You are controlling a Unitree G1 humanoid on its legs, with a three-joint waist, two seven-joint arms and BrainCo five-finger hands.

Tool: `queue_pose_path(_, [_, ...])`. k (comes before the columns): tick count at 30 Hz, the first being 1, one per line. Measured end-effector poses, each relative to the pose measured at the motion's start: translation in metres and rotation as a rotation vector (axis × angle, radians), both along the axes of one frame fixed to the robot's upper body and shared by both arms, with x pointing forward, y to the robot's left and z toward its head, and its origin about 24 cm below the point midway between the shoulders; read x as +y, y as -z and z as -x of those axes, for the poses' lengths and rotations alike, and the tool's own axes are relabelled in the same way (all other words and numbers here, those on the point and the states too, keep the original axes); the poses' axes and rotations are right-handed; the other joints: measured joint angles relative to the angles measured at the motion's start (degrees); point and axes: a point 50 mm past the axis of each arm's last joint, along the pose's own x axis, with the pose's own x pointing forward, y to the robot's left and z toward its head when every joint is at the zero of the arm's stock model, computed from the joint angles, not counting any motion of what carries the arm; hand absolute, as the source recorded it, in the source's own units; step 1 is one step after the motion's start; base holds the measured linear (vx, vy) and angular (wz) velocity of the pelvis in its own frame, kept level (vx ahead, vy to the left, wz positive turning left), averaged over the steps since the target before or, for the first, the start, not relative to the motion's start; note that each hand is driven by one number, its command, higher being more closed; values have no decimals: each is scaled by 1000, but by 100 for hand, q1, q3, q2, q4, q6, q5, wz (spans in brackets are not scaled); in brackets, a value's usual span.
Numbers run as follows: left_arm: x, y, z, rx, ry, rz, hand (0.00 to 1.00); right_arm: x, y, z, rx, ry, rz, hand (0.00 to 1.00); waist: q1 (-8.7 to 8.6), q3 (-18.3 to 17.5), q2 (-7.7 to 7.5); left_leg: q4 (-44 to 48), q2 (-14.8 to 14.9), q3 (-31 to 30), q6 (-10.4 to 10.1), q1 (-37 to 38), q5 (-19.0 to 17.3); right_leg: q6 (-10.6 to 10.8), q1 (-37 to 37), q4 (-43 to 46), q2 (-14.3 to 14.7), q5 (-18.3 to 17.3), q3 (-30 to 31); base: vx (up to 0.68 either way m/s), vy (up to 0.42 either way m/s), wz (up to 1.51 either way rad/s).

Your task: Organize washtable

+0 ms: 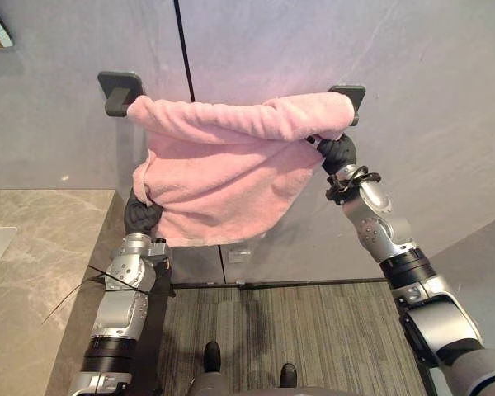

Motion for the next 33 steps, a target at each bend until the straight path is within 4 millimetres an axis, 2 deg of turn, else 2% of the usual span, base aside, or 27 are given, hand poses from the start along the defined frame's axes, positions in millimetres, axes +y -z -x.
queue_pose_path(1, [0, 0, 0, 0, 0, 0, 0, 0, -1, 0, -5, -17, 34, 0, 0, 0, 0, 0, -1, -1, 0, -7, 0, 1, 0, -8, 0, 1, -2, 0, 0, 0])
queue_pose_path(6, [1, 1, 1, 4, -1, 1, 0, -3, -4, 3, -28, -66, 118, 0, 6, 1, 3, 0, -3, -3, 0, -17, -1, 1, 0, -29, 0, 7, -2, 0, 0, 0])
queue_pose_path(13, [7, 13, 11, 50, -4, -9, 0, -12, -3, 6, -37, -109, 196, 0, 1, 0, 15, 2, -7, -4, -1, 0, -1, 1, 20, -30, -3, 7, -10, 0, 0, 0])
queue_pose_path(17, [15, 10, 13, 38, -29, -13, 0, -20, 22, 17, 29, -128, 169, 0, 5, 1, 34, 1, -17, -47, 0, 54, -2, 6, 98, -34, -8, -3, -38, 0, 0, 5])
queue_pose_path(18, [18, 7, 14, 25, -39, -13, 0, -28, 31, 21, 57, -111, 144, 0, 13, 2, 49, 0, -23, -57, -1, 67, -3, 10, 113, -30, -11, -8, -43, 0, 0, 4])
queue_pose_path(26, [38, -1, 28, -24, -110, -24, 0, -67, 53, 36, 113, 9, 66, 0, 11, -75, 217, 0, -23, -58, -27, 64, -26, 35, 112, -35, -16, -26, -47, 0, 0, 0])
queue_pose_path(30, [58, -7, 44, -54, -234, -23, 0, -96, 71, 55, 150, 138, -58, 0, 11, -96, 237, -1, -39, -66, -25, 78, -22, 35, 125, -43, -18, -32, -70, 3, 0, 1])
queue_pose_path(33, [80, -11, 65, -84, -382, -20, 0, -135, 86, 84, 175, 322, -158, 0, -3, -145, 297, -1, -102, -123, -1, 112, -5, 35, 178, -48, -51, -59, -180, 27, 7, 11])
